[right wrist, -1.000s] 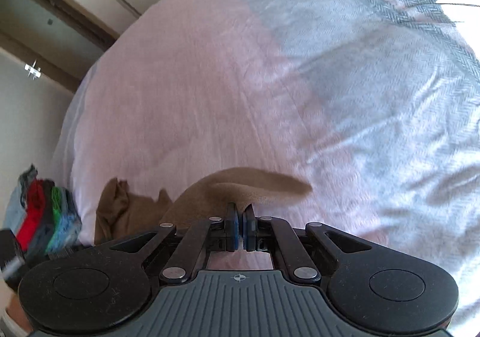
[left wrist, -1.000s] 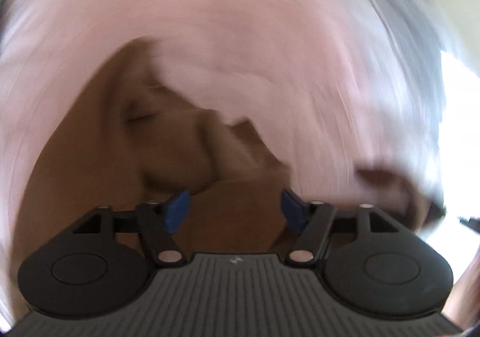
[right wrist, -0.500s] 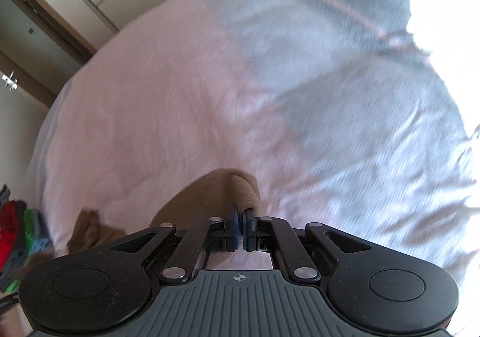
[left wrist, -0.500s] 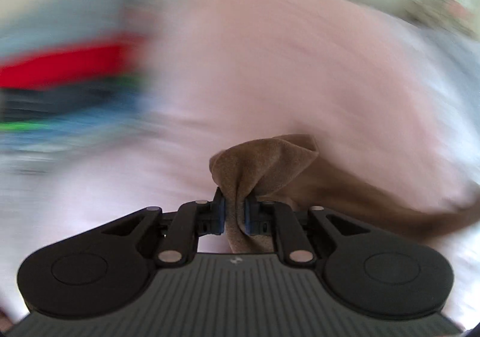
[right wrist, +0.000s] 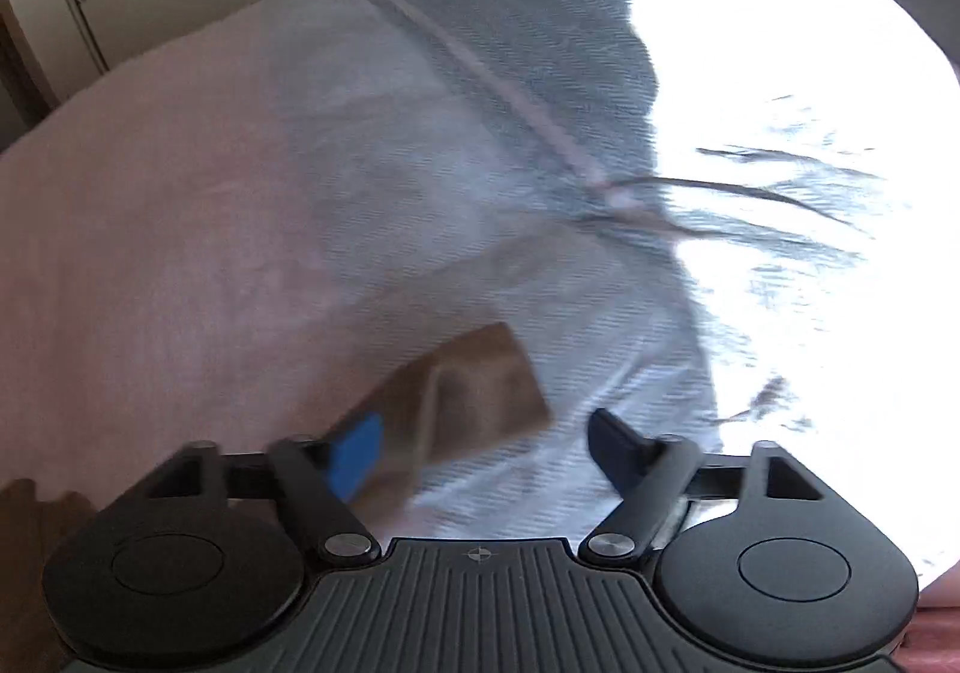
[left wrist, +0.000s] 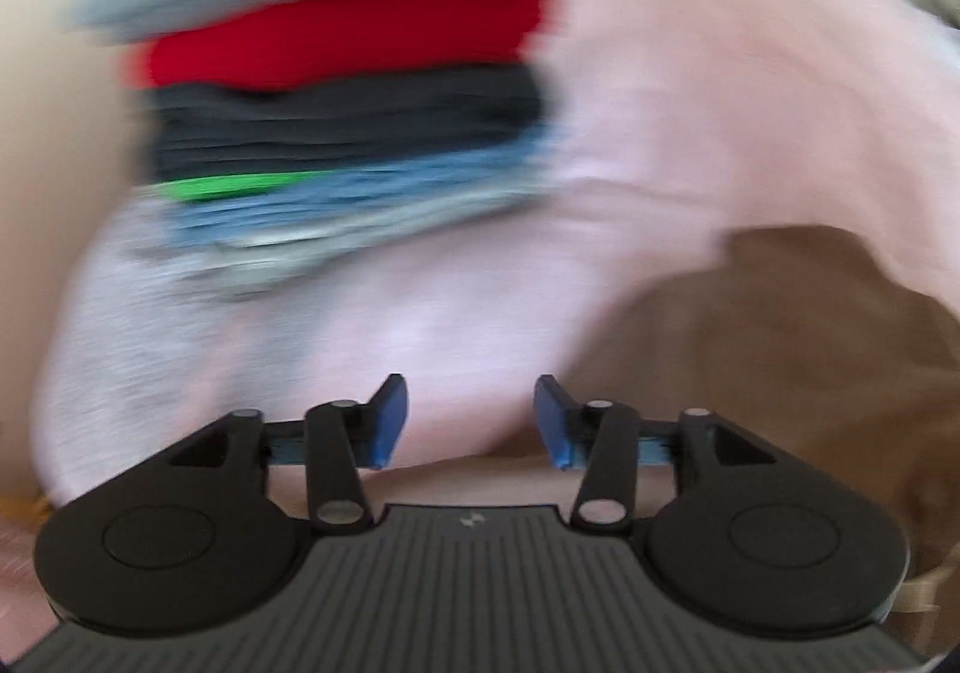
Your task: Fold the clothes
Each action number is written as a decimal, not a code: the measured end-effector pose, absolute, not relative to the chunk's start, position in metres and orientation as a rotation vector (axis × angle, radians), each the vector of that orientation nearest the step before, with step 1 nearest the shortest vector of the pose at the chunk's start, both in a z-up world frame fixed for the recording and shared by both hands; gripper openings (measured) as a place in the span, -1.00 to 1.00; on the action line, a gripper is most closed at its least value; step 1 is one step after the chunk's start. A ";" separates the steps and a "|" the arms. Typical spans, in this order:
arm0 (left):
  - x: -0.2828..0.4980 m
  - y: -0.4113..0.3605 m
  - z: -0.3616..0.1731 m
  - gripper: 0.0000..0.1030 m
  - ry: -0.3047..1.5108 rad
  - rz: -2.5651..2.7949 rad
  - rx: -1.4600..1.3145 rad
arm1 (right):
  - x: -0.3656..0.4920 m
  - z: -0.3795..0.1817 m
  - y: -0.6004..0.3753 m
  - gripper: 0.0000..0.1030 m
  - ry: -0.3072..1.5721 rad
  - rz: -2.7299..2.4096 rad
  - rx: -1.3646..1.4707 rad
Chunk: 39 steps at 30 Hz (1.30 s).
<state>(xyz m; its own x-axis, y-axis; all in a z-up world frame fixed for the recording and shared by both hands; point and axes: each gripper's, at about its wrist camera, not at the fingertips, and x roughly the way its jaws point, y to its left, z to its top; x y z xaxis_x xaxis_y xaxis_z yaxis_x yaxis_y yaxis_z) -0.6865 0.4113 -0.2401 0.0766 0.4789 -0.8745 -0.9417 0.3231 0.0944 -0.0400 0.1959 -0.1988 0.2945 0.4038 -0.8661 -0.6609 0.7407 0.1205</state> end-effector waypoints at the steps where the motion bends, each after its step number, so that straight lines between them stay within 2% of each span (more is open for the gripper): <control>1: -0.675 0.418 -0.250 0.01 0.985 1.102 -0.601 | -0.044 -0.201 0.206 0.61 1.080 0.781 -0.259; 5: -0.637 0.449 -0.291 0.05 1.019 0.932 -0.577 | -0.084 -0.237 0.280 0.60 1.244 1.110 -0.305; 12: -0.616 0.489 -0.337 0.07 1.063 0.841 -0.584 | -0.167 -0.311 0.402 0.60 1.327 1.441 -0.435; 14: -0.617 0.494 -0.346 -0.06 1.070 0.799 -0.622 | -0.178 -0.332 0.425 0.60 1.363 1.451 -0.416; 16: -0.616 0.492 -0.357 -0.36 1.072 0.755 -0.639 | -0.184 -0.351 0.438 0.60 1.421 1.454 -0.386; 17: -0.614 0.490 -0.358 -0.81 1.064 0.739 -0.634 | -0.187 -0.358 0.440 0.11 1.430 1.483 -0.393; 18: -0.612 0.489 -0.357 -0.90 1.056 0.729 -0.631 | -0.191 -0.364 0.442 -0.96 1.445 1.510 -0.410; 21: -0.605 0.479 -0.343 -0.92 1.030 0.736 -0.577 | -0.201 -0.353 0.425 -0.93 1.393 1.581 -0.450; 25: -0.588 0.478 -0.292 -0.93 0.880 0.728 -0.550 | -0.153 -0.289 0.393 -0.95 1.235 1.555 -0.242; 29: -0.531 0.498 -0.241 -0.92 0.733 0.663 -0.431 | -0.096 -0.221 0.381 -0.95 1.041 1.536 -0.173; 33: -0.451 0.544 -0.220 -0.91 0.636 0.626 -0.331 | -0.037 -0.186 0.415 -0.94 0.873 1.473 -0.156; 35: -0.410 0.567 -0.222 -0.82 0.631 0.643 -0.314 | -0.009 -0.175 0.441 -0.94 0.803 1.435 -0.160; 36: -0.390 0.579 -0.224 -0.64 0.634 0.656 -0.311 | 0.003 -0.178 0.456 -0.92 0.803 1.397 -0.175; 37: -0.376 0.585 -0.228 -0.57 0.643 0.667 -0.314 | 0.014 -0.181 0.471 -0.79 0.802 1.358 -0.189; 38: -0.368 0.586 -0.233 -0.55 0.658 0.677 -0.320 | 0.024 -0.184 0.484 -0.02 0.800 1.310 -0.199; 39: -0.360 0.586 -0.238 -0.52 0.673 0.686 -0.327 | 0.031 -0.187 0.487 0.56 0.793 1.234 -0.199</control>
